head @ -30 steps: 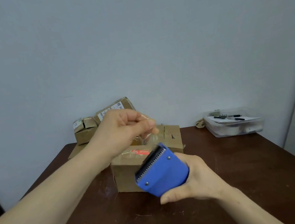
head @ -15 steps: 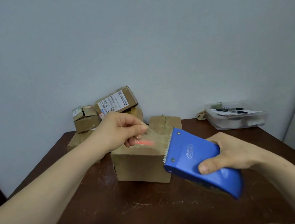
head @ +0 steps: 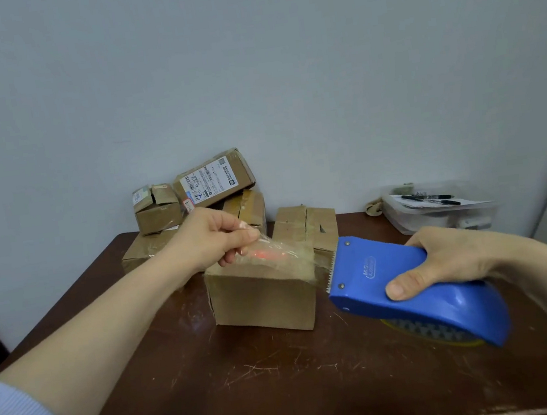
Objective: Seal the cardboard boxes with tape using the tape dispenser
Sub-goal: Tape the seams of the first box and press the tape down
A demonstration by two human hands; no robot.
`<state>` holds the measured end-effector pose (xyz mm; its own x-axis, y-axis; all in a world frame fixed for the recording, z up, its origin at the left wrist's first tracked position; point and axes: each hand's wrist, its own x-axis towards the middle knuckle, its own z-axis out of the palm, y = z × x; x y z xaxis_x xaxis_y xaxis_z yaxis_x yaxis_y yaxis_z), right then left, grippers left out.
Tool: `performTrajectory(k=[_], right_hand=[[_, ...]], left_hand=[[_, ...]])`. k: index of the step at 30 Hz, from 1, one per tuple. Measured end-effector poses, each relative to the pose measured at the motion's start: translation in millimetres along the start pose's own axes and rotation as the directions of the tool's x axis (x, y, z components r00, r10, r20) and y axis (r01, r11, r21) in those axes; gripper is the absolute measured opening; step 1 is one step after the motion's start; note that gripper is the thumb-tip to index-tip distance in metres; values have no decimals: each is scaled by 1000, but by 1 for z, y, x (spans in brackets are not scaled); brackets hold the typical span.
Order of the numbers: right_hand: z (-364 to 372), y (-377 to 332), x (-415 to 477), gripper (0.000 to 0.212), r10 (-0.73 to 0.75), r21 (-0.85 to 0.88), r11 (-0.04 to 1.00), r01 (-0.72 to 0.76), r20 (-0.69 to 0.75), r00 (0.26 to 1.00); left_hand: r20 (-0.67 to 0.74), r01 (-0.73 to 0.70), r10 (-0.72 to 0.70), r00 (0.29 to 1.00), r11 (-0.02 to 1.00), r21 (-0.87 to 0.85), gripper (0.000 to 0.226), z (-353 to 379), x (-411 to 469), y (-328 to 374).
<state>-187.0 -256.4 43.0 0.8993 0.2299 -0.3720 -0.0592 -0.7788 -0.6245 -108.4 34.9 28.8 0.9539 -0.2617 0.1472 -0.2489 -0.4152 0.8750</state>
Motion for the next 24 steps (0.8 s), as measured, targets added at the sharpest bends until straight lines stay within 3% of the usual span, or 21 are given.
performTrajectory(k=[3, 7, 13, 15, 18, 24], right_hand=[[-9, -7, 7, 76, 29, -44, 999, -29, -12, 1000], [-32, -20, 27, 94, 10, -97, 995, -14, -41, 999], [-47, -22, 63, 63, -53, 188, 980, 56, -23, 998], [-48, -20, 74, 60, -71, 225, 972, 74, -24, 997], [-42, -27, 87, 36, -50, 233, 970, 67, -79, 996], [-40, -46, 105, 57, -40, 86, 994, 63, -245, 969]], left_hand=[[12, 46, -46, 999, 998, 44, 22, -4, 11, -3], [-8, 139, -140, 990, 988, -61, 12, -15, 29, -9], [-62, 232, -241, 969, 965, -125, 9, -33, 50, -29], [-76, 257, -268, 960, 958, -125, 9, -38, 52, -38], [-103, 292, -305, 947, 948, -125, 12, -43, 53, -52], [-109, 308, -326, 939, 939, -152, 10, -44, 57, -75]])
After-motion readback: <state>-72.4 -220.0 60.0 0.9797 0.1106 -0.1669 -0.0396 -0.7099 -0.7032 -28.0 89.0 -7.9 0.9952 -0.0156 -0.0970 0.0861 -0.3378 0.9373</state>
